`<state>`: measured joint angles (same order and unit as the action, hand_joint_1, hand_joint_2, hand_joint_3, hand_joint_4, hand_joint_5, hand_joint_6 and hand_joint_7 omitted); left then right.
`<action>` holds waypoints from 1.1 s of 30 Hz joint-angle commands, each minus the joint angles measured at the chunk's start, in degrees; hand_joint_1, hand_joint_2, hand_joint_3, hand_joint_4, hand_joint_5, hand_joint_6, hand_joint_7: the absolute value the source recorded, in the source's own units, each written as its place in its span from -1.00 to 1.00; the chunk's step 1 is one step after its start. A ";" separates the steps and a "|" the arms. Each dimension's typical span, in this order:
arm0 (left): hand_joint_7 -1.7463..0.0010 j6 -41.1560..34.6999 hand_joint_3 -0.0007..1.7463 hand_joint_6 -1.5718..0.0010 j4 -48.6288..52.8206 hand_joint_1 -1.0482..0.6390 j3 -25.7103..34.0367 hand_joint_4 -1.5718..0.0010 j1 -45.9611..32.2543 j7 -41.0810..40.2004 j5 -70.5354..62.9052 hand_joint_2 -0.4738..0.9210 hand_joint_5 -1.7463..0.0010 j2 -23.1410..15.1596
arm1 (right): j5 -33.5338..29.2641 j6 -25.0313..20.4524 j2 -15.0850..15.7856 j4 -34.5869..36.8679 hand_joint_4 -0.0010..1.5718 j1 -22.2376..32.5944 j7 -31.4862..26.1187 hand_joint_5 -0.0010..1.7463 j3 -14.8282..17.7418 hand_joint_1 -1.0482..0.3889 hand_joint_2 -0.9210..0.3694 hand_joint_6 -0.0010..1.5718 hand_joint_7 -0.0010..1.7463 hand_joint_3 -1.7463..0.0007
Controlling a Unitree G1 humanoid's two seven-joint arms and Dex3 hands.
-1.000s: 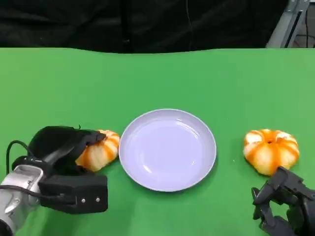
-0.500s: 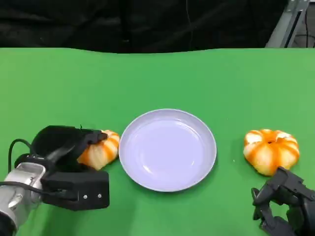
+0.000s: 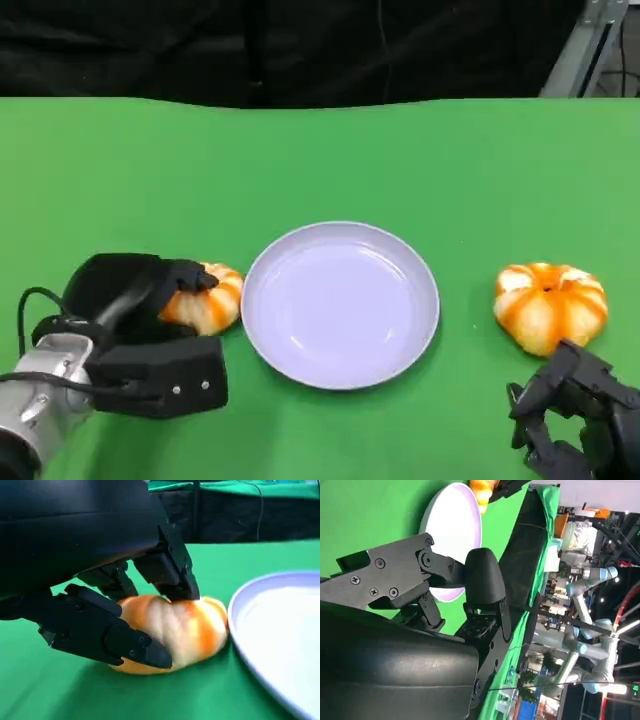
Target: Grasp the bread from the table and place it into the plate.
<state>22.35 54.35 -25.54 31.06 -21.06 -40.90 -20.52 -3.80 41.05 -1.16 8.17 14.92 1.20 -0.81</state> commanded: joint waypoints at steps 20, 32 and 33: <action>-0.70 2.11 -0.80 0.09 -13.25 0.33 4.56 0.14 -1.69 0.74 3.46 0.96 -1.00 -3.67 | 0.76 0.35 0.70 0.62 0.04 -0.51 0.00 1.00 0.47 0.27 -0.81 -0.12 0.84 0.23; -0.57 -0.02 -0.76 0.05 -23.68 0.22 3.55 0.16 -0.66 6.62 2.31 0.97 -1.00 -0.46 | 0.46 -0.01 0.57 0.65 0.04 -0.67 -0.16 1.00 0.47 0.26 -0.80 -0.11 0.83 0.23; -0.57 0.17 -0.76 0.05 -23.30 0.22 3.16 0.16 -0.14 6.74 2.07 0.96 -1.00 0.24 | 0.61 0.22 0.56 0.73 0.04 -0.71 -0.07 1.00 0.43 0.26 -0.80 -0.10 0.83 0.23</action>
<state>22.69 31.29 -21.83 29.66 -15.46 -38.49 -20.90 -3.78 41.19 -1.13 9.30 13.94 1.18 -0.57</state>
